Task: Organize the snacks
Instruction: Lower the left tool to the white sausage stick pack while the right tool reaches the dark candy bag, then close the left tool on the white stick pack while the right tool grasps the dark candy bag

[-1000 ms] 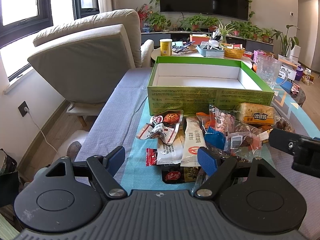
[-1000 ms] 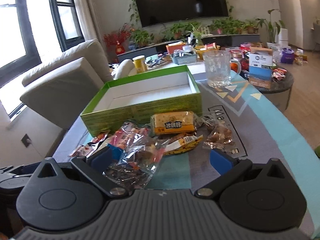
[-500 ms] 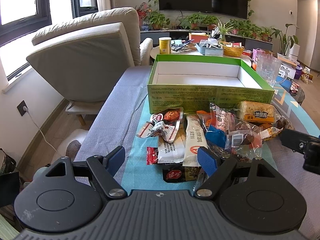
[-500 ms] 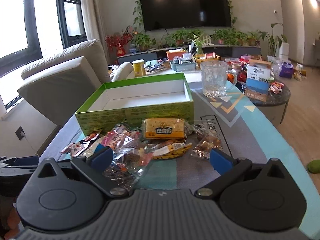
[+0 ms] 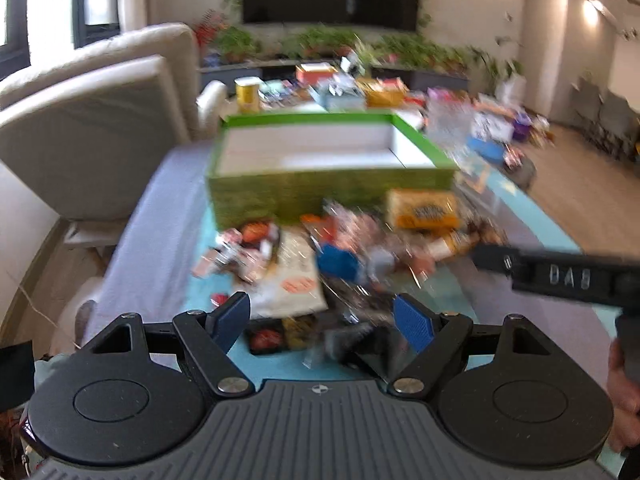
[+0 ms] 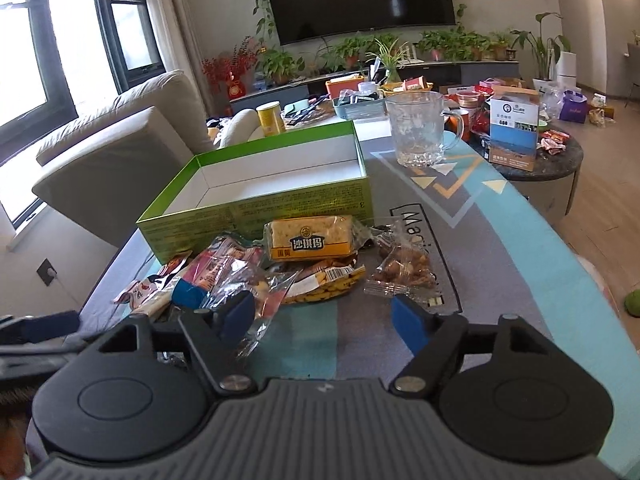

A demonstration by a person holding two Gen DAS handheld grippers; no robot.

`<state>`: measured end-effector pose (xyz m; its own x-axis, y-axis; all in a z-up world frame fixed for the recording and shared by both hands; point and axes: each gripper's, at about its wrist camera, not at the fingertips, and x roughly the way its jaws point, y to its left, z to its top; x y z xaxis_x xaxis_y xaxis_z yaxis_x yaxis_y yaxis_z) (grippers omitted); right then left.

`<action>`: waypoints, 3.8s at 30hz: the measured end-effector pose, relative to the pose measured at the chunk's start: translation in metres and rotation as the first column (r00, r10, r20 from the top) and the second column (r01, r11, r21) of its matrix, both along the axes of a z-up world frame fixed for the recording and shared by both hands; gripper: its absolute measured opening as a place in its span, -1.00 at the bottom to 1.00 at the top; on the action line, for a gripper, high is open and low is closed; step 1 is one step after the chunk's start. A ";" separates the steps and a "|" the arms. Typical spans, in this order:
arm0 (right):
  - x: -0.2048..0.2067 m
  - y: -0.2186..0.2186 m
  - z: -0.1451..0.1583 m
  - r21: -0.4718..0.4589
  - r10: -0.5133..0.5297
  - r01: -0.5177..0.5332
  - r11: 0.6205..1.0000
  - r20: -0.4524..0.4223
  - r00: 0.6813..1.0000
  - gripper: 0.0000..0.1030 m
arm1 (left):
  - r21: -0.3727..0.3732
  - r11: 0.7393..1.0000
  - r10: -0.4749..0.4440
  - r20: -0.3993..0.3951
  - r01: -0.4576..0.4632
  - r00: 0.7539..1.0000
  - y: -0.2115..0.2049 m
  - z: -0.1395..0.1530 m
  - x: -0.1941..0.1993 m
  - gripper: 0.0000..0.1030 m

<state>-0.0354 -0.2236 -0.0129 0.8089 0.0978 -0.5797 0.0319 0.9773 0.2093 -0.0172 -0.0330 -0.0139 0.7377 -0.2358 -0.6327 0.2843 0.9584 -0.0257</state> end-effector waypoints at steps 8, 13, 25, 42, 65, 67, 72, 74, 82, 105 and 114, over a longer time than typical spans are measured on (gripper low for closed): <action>0.004 -0.005 -0.005 0.001 0.019 -0.019 1.000 -0.023 1.000 -0.12 | -0.021 0.999 -0.031 -0.073 0.029 0.997 -0.012 -0.017 0.009 0.51; 0.009 -0.006 -0.008 0.015 0.030 -0.029 0.999 -0.042 0.999 -0.11 | -0.010 0.999 -0.041 -0.091 0.040 0.995 -0.017 -0.021 0.012 0.51; 0.014 0.017 -0.015 0.055 0.153 -0.149 0.987 -0.082 0.985 -0.11 | -0.061 0.993 0.099 -0.033 -0.101 0.995 0.039 0.007 0.006 0.51; 0.014 0.047 -0.021 0.037 0.253 -0.250 0.968 -0.131 0.959 -0.10 | -0.131 0.991 -0.025 -0.135 0.007 0.991 0.026 -0.009 0.062 -0.48; 0.019 0.053 -0.027 -0.001 0.205 -0.209 0.978 -0.175 0.963 -0.12 | -0.204 0.979 -0.048 -0.139 0.018 0.989 0.047 0.005 0.044 -0.06; 0.011 0.049 -0.024 -0.034 0.202 -0.211 0.977 -0.172 0.964 -0.12 | -0.178 0.984 -0.059 -0.154 0.031 0.986 0.038 -0.002 0.046 -0.05; 0.000 0.041 -0.025 -0.108 0.206 -0.229 0.967 -0.191 0.960 -0.12 | -0.121 0.988 -0.110 -0.159 0.091 0.981 0.020 -0.020 0.044 -0.57; -0.001 0.037 -0.026 -0.104 0.208 -0.233 0.967 -0.207 0.956 -0.11 | -0.101 0.991 -0.103 -0.190 0.085 0.976 0.019 -0.026 0.044 -0.74; 0.001 0.039 -0.022 -0.113 0.146 -0.163 0.980 -0.147 0.978 -0.09 | -0.118 0.991 -0.073 -0.128 0.058 0.989 0.034 -0.012 0.031 -0.85; -0.001 0.029 0.009 -0.075 0.124 -0.128 0.989 -0.057 0.991 -0.12 | -0.136 0.990 -0.060 -0.095 0.046 0.994 0.031 -0.003 0.019 -0.60; 0.019 0.035 0.045 -0.152 0.148 -0.126 0.980 0.145 0.978 -0.12 | -0.177 0.984 0.004 0.047 0.005 0.999 0.029 0.034 0.036 -0.59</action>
<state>-0.0167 -0.1886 0.0324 0.8748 0.1399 -0.4639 -0.1261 0.9902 0.0609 0.0187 -0.0036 0.0206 0.7654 -0.3412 -0.5457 0.2896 0.9398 -0.1814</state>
